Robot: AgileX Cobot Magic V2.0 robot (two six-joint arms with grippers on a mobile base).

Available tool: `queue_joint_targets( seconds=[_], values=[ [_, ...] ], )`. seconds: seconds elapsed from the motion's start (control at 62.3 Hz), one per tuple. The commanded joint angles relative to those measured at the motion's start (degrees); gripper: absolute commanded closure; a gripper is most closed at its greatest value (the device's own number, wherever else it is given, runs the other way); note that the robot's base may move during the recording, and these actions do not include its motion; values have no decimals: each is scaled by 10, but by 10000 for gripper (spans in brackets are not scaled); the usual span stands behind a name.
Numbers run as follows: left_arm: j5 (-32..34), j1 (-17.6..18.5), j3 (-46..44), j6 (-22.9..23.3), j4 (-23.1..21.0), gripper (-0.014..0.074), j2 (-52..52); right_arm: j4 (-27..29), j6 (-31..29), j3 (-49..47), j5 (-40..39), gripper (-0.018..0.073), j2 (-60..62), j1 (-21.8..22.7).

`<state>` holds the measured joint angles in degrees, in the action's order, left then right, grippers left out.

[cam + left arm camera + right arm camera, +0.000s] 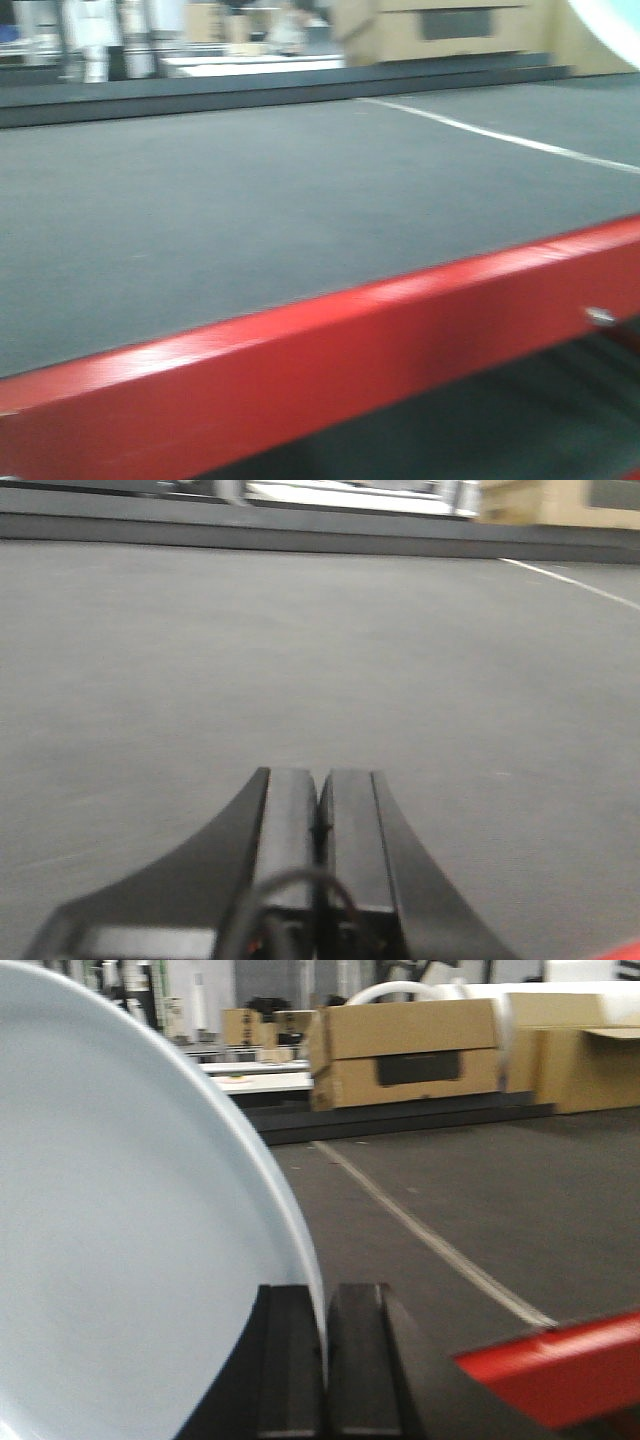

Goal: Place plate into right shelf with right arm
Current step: 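Hold the plate up in the right gripper while turning away from the table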

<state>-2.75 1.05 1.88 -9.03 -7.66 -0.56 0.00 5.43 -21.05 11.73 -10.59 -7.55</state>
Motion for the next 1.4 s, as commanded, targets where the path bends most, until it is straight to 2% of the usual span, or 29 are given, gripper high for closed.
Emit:
queue_joint_targets(
  seconds=[0.0,1.38],
  values=[
    [52,1,6,4,-5,724,-6,-7,-5,-16,-53,505,-5,4],
    [52,1,6,4,-5,724,-6,-7,-5,-16,-53,505,-5,4]
  ],
)
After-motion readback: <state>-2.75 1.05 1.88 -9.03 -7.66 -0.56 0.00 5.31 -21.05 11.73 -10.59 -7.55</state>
